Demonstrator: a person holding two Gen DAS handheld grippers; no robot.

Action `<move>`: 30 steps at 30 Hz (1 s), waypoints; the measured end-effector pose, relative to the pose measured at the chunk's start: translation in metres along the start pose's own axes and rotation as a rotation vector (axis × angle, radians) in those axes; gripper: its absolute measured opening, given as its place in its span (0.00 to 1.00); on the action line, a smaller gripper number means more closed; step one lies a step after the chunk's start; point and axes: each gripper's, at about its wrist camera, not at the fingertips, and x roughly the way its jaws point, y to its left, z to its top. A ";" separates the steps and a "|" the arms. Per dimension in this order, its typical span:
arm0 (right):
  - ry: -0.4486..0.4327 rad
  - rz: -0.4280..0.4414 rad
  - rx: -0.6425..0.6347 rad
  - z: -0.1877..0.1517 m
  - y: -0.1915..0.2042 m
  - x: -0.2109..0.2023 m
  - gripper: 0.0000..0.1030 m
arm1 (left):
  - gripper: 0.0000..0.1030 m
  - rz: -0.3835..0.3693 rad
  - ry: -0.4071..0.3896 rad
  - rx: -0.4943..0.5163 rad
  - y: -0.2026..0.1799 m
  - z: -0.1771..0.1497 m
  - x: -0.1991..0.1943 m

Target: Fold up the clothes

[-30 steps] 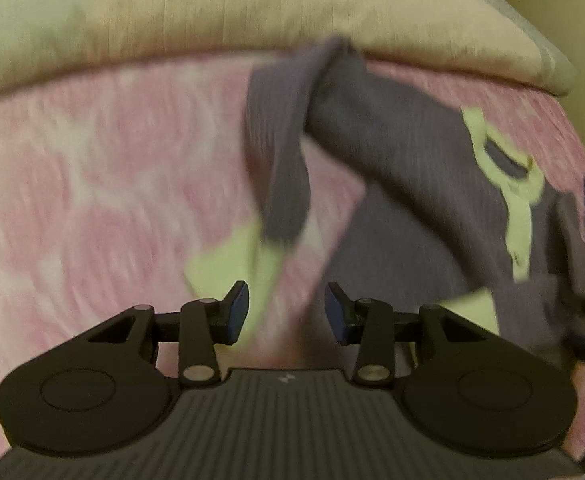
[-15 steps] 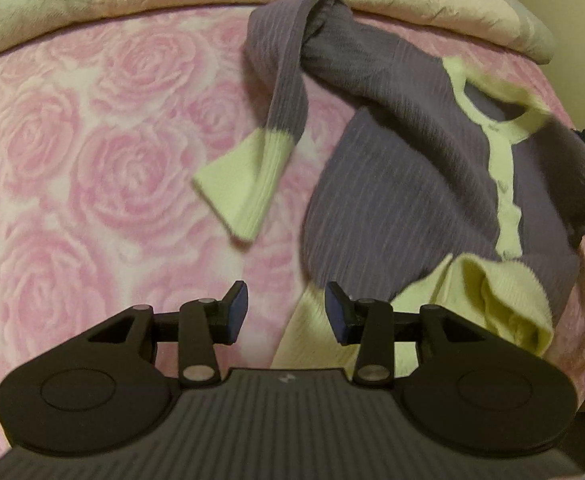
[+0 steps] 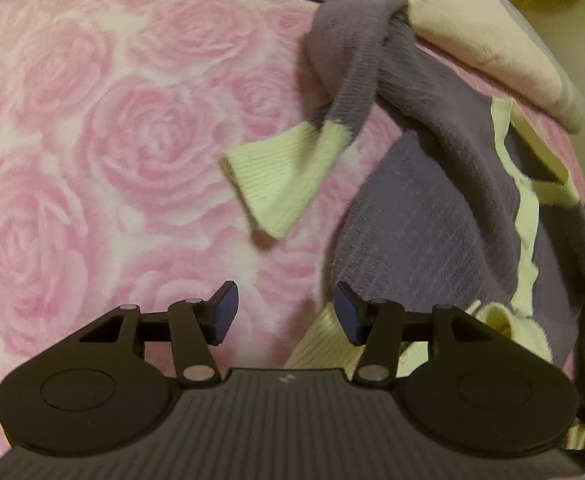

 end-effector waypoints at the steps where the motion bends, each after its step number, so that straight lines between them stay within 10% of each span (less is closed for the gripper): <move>1: 0.001 0.017 0.016 -0.005 0.002 0.011 0.71 | 0.47 -0.020 0.016 -0.008 0.004 -0.001 0.004; 6: -0.010 0.091 0.133 -0.021 -0.001 0.060 0.64 | 0.30 -0.146 0.103 0.102 -0.005 -0.014 0.019; 7: -0.014 0.120 0.151 -0.023 -0.003 0.064 0.29 | 0.10 -0.173 0.122 0.125 -0.006 -0.016 0.020; 8: -0.020 0.143 0.159 -0.026 -0.003 0.065 0.24 | 0.05 -0.189 0.144 0.127 -0.005 -0.017 0.020; 16: -0.115 0.132 -0.170 -0.042 0.034 -0.039 0.03 | 0.02 -0.496 0.075 -0.003 0.036 -0.040 -0.088; 21: -0.179 -0.270 -0.196 -0.064 -0.006 -0.082 0.03 | 0.00 -0.138 0.154 0.020 0.076 -0.081 -0.085; 23: -0.178 -0.286 -0.160 -0.072 -0.012 -0.071 0.28 | 0.01 -0.093 0.174 0.068 0.078 -0.093 -0.077; 24: -0.176 -0.289 -0.146 -0.076 -0.014 -0.064 0.73 | 0.04 -0.101 0.162 0.069 0.079 -0.096 -0.077; 25: -0.201 -0.288 -0.150 -0.081 -0.013 -0.059 0.84 | 0.16 -0.119 0.144 0.071 0.075 -0.096 -0.076; 26: -0.242 -0.278 -0.171 -0.085 -0.014 -0.058 0.84 | 0.31 -0.142 0.126 0.078 0.067 -0.094 -0.072; 30: -0.278 -0.278 -0.208 -0.079 -0.027 -0.049 0.84 | 0.38 -0.198 0.061 0.171 0.036 -0.085 -0.052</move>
